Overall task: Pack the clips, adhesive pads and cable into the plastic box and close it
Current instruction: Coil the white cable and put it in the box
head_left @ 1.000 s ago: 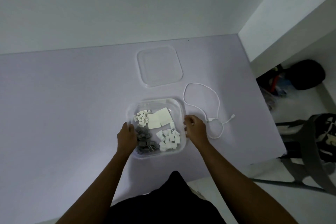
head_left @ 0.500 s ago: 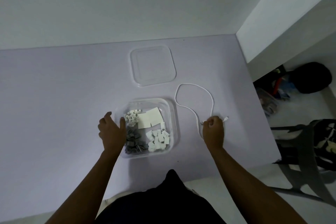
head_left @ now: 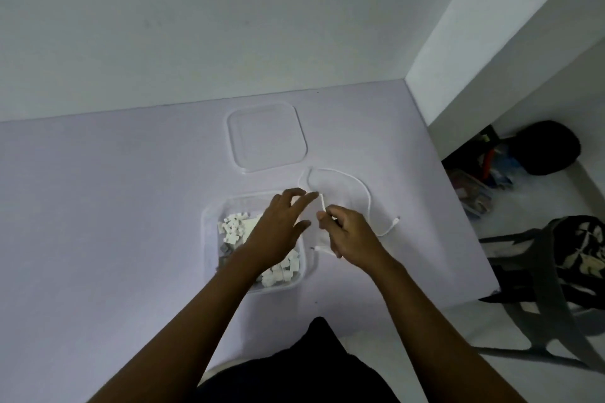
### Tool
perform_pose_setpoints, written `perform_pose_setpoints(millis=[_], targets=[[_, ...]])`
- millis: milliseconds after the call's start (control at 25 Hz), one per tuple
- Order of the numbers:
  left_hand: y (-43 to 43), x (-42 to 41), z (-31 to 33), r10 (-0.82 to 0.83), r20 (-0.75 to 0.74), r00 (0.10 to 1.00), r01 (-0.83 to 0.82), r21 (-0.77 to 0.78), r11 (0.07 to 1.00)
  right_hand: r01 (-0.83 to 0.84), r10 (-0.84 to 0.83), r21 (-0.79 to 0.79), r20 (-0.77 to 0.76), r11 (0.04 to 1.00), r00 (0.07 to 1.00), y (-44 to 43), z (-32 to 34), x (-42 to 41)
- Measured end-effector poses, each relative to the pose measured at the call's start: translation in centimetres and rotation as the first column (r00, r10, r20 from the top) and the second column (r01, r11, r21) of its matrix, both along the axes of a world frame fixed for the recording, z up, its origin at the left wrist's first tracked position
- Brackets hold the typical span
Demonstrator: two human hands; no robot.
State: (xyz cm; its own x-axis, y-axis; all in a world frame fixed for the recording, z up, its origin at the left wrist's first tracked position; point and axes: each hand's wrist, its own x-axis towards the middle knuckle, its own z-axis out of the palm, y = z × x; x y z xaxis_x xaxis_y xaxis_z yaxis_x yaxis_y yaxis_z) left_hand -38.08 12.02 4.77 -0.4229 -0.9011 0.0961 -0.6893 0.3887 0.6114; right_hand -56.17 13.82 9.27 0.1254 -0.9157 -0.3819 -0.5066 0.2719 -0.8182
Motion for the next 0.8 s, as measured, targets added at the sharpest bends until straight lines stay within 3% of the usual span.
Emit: perform_pose_setpoints(millis=[160,360,440,560,720,800], targets=[[-1.9,-1.3,3.0,0.017,-0.074,0.997,-0.023,-0.080,0.997,-0.023,0.001,0.072,0.292,0.997,0.956,-1.5,7.2,0.6],[-4.0,-1.7,7.1,0.052,-0.276,0.960,-0.075,-0.074,0.994,-0.065,-0.020,0.165,0.466,0.984,0.884,-1.5,11.9,-0.1],[-4.8,-1.5,7.3,0.184,-0.349,0.919,-0.171,0.070,0.983,-0.113,0.012,0.127,0.612,0.985,0.791,-1.2,13.7,-0.4],[-5.1,-0.7,6.9,0.320,-0.295,0.900,-0.247,0.260,0.933,-0.153,0.046,0.054,0.813,0.987,0.581,-1.0,16.4,-1.0],[-3.4,-1.0,8.6,0.202,-0.171,0.964,-0.141,0.313,0.939,0.008,-0.067,0.067,0.967,0.998,0.244,-2.3,18.5,-0.5],[-2.3,-1.4,11.3,0.107,-0.085,0.991,-0.072,0.340,0.938,0.214,-0.078,0.024,0.966,0.977,0.247,-4.0,18.0,0.4]])
